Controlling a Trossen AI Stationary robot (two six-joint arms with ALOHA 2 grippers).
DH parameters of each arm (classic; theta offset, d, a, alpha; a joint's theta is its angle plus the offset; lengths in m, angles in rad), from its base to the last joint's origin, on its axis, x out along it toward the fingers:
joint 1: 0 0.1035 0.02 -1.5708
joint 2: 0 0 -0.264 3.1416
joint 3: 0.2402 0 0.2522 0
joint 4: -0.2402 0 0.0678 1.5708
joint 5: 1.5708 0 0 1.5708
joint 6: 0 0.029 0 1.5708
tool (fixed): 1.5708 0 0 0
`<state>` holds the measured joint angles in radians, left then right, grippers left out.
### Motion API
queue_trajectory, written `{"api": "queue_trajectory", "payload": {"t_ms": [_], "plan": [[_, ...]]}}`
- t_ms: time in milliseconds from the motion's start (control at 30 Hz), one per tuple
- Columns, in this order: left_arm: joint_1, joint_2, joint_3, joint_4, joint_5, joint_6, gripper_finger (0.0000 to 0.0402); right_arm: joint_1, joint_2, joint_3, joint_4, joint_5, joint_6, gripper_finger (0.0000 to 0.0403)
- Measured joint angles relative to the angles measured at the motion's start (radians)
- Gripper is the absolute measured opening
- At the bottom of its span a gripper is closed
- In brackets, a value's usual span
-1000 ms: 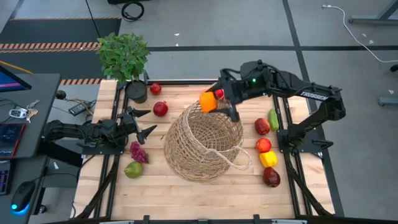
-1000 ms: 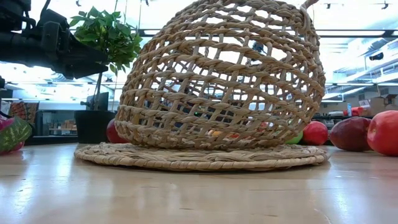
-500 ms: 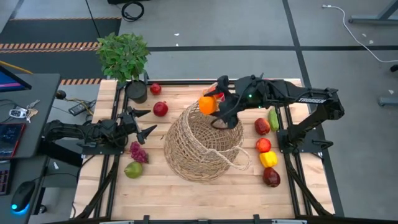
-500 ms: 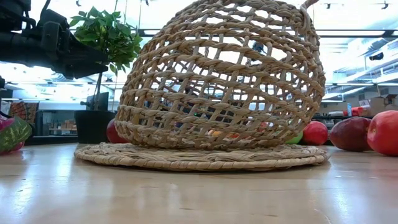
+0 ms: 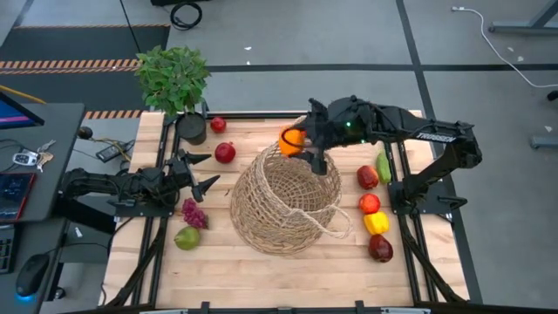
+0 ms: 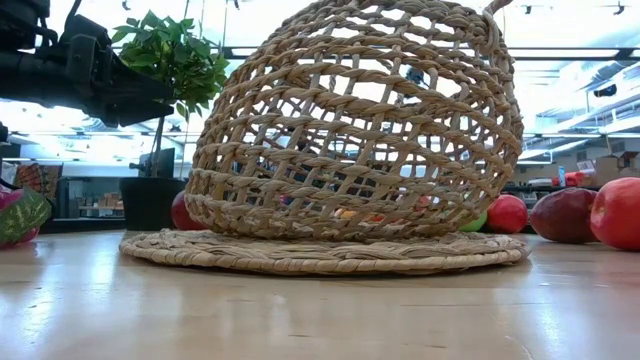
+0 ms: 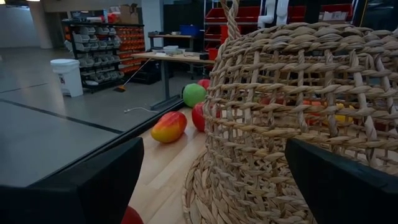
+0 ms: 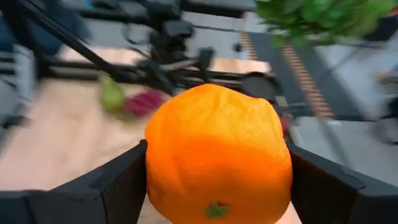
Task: Build produce basket
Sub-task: Put the orange into the brown basket
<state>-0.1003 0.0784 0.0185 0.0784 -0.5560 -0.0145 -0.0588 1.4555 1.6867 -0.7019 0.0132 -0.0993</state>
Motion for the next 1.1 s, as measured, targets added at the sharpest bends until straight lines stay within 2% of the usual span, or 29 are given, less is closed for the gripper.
{"api": "queue_trajectory", "payload": {"t_ms": [400,533,700,833,1100], "plan": [[0.0,0.0,0.0,0.0,0.0,0.0,0.0398,-0.076,0.0,0.0,0.183,-0.401,0.125,0.0332],[0.0,0.0,0.0,0.0,0.0,0.0,0.0398,-0.108,0.0,0.0,0.331,-0.562,0.256,0.0332],[0.0,0.0,0.0,0.0,0.0,0.0,0.0398,-0.143,0.0,0.0,0.536,-0.679,0.437,0.0332],[0.0,0.0,0.001,0.0,0.0,0.0,0.0398,-0.158,0.0,0.0,0.623,-0.74,0.513,0.0332],[0.0,0.0,0.001,0.0,0.0,0.0,0.0398,-0.162,0.0,0.0,0.623,-0.758,0.528,0.0332]]}}
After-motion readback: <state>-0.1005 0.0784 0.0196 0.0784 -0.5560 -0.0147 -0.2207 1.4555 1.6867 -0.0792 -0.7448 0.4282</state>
